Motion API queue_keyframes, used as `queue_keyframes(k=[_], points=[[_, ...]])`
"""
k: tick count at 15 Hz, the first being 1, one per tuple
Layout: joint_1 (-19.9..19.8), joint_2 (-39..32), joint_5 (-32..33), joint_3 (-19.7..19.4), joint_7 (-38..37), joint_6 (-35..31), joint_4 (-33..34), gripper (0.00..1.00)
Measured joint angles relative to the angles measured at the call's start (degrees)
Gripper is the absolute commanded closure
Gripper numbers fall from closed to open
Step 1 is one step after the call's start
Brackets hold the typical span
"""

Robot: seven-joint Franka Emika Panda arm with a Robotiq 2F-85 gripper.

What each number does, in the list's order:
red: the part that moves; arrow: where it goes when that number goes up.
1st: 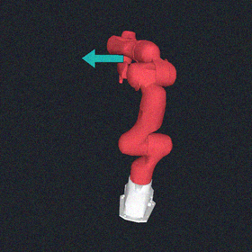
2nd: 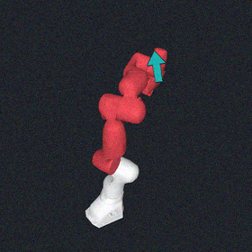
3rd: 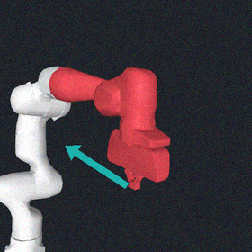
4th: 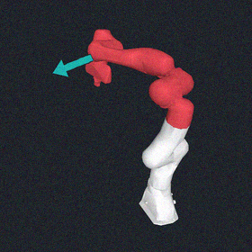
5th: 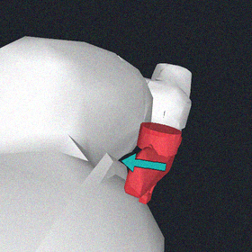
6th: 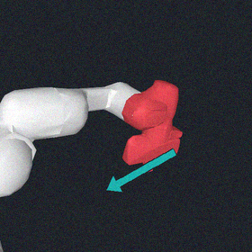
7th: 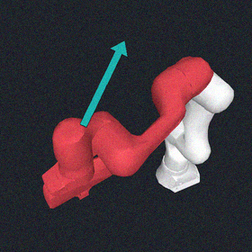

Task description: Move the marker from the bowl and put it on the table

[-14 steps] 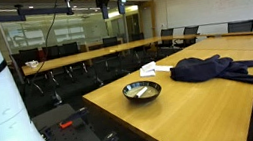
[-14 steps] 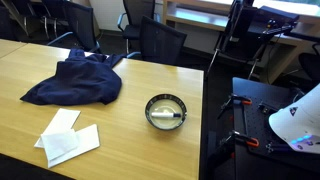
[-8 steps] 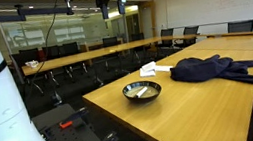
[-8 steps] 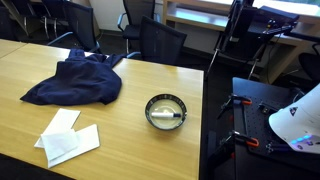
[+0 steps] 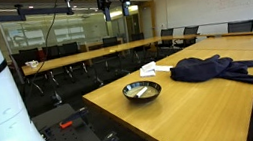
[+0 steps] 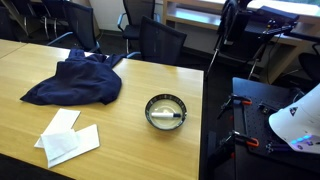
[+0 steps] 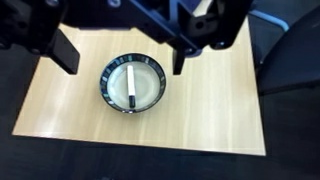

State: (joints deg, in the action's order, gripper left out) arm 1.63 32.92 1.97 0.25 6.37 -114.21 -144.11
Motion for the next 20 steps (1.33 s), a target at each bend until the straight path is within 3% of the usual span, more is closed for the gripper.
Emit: queue_keyframes(k=[5, 8, 19, 20], points=[[3.25, -16.29, 0.20, 0.12, 6.44, -18.53, -0.97, 0.00], [3.61, -27.70, 0.12, 0.21, 9.95, -25.50, 1.47, 0.00], [3.18, -57.73, 0.23, 2.17, 10.88, -30.86, 17.42, 0.00], [3.14, -59.66, 0.23, 2.18, 10.84, -30.87, 18.69, 0.04]])
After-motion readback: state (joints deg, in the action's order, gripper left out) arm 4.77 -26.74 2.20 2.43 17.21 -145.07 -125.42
